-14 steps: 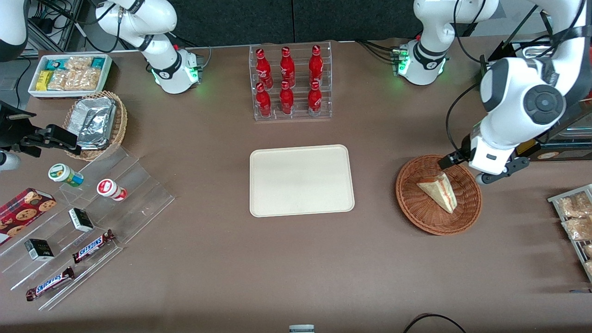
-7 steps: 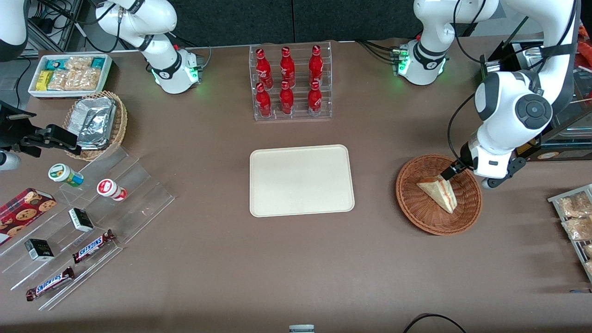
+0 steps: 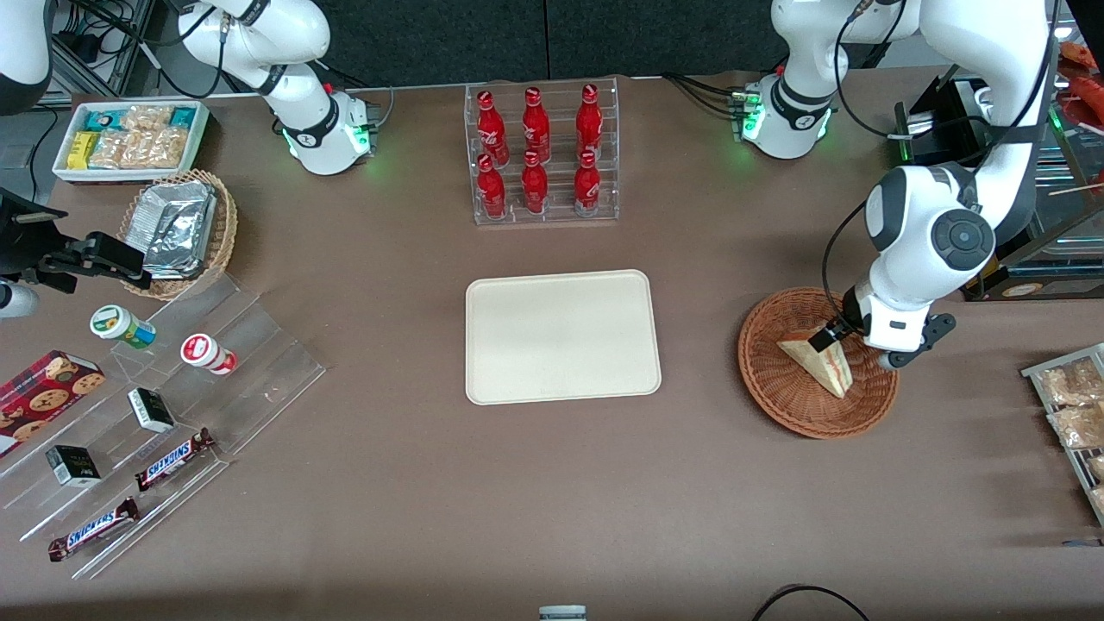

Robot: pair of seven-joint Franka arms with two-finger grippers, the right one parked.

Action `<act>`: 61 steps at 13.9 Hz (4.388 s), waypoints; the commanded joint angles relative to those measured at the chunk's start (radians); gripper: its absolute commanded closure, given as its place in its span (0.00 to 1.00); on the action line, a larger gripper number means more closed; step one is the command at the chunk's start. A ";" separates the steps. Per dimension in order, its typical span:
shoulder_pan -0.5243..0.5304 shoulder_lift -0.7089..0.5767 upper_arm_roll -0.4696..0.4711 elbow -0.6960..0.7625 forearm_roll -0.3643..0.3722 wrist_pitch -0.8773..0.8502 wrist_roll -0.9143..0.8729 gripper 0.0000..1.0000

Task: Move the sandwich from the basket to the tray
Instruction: 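Lower the open left gripper around the sandwich and close it, then lift the sandwich and carry it toward the cream tray, then lower the sandwich onto the tray center and open the left gripper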

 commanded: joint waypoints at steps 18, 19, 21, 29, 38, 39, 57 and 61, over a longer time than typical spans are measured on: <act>-0.026 0.075 0.000 -0.014 0.013 0.106 -0.067 1.00; -0.026 0.073 0.000 -0.014 0.013 0.102 -0.066 1.00; -0.026 0.060 0.001 -0.005 0.013 0.077 -0.058 1.00; -0.030 -0.045 -0.083 0.208 0.014 -0.361 -0.053 1.00; -0.030 -0.020 -0.434 0.308 -0.006 -0.423 -0.110 1.00; -0.030 -0.008 -0.469 0.310 -0.006 -0.409 -0.110 1.00; -0.243 0.452 -0.603 0.506 0.359 -0.133 -0.432 1.00; -0.269 0.489 -0.601 0.534 0.384 -0.132 -0.435 1.00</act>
